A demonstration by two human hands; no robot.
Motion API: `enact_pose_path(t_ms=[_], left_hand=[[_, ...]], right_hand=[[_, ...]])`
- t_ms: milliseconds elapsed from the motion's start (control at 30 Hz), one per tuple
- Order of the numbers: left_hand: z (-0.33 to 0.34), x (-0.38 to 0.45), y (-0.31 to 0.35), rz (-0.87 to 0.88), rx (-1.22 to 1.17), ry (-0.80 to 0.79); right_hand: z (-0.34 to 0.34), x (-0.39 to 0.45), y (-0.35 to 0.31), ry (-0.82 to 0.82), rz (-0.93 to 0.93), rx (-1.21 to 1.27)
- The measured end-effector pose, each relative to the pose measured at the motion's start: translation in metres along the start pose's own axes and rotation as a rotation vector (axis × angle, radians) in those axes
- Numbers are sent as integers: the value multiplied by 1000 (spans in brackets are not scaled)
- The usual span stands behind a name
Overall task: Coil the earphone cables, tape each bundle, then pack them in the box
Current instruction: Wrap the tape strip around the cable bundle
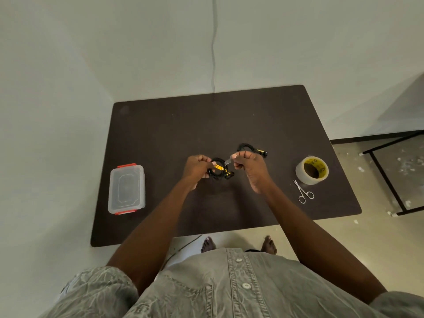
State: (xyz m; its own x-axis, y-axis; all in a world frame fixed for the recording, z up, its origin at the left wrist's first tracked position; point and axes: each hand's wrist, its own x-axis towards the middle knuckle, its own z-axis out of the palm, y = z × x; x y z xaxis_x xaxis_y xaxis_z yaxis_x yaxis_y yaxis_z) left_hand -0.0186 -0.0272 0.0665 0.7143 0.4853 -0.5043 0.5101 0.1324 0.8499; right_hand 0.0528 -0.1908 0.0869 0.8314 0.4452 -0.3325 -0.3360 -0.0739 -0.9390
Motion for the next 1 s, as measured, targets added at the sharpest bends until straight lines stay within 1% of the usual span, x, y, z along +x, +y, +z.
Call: enact_pose_path(t_ms=[200,300,500,800,1000], left_hand=[[-16,-13,36,57,18,-65],[-18,-18,49,79,-2,-83],[-19,-21,63,107,-16,-79],[-18,-22,75,122,-66,-46],[-17,-25,79,135,-85,-46]], right_hand=[[17,1,-24,-23,-120,-21],[23,2,-34,-6,-179,-41],[29,8,-42,34,-259,-139],[31,9,-46,85,-421,-358],[33,10,-47,103,-484,-425]])
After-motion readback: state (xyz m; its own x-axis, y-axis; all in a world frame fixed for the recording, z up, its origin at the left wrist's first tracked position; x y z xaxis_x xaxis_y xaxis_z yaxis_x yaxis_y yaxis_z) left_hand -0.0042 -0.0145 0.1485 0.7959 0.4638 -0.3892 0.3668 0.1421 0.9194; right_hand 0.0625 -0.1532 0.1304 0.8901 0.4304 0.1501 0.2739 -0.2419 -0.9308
